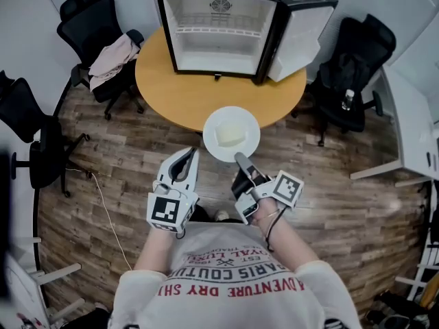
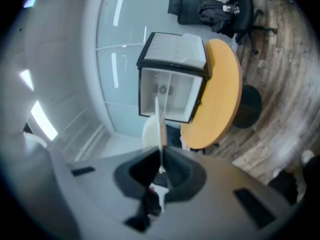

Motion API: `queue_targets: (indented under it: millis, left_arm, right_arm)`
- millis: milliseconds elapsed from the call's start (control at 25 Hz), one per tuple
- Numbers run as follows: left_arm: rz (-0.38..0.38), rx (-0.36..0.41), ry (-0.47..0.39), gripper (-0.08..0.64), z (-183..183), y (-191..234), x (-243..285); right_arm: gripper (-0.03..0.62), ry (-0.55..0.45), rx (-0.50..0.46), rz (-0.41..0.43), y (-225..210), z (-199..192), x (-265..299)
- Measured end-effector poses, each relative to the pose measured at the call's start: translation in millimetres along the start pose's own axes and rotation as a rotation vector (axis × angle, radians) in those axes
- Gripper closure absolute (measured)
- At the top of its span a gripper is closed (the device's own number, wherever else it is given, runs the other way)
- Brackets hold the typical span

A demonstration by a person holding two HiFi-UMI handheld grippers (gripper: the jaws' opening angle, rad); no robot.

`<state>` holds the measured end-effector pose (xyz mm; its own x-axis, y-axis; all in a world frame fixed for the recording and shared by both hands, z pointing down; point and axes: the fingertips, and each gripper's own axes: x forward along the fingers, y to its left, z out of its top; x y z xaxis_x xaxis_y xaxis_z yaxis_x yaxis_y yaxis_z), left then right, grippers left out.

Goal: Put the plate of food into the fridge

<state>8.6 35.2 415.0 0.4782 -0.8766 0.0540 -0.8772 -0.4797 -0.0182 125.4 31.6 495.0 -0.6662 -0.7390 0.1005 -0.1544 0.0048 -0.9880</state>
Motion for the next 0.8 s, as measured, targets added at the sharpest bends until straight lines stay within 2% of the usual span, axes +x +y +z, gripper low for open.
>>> queue_targets:
  millis: [280,520,800]
  left_arm:
    - [-0.038,0.001,0.005,0.531,-9.9,35.7,53.4]
    - [-0.067,0.007,-0.005,0.531,-1.6,99.0,115.6]
    - [-0.161,-0.001,-0.003,0.531,4.8,168.4,178.4]
  right_arm:
    - [0.554,-0.029,0.020,-0.016,-9.5,29.1,50.3]
    - [0.554,-0.082,0.021,-0.025,-3.5,64.6,120.3]
    - [0.554,-0.159,0.017,-0.007,10.4,96.3,200.0]
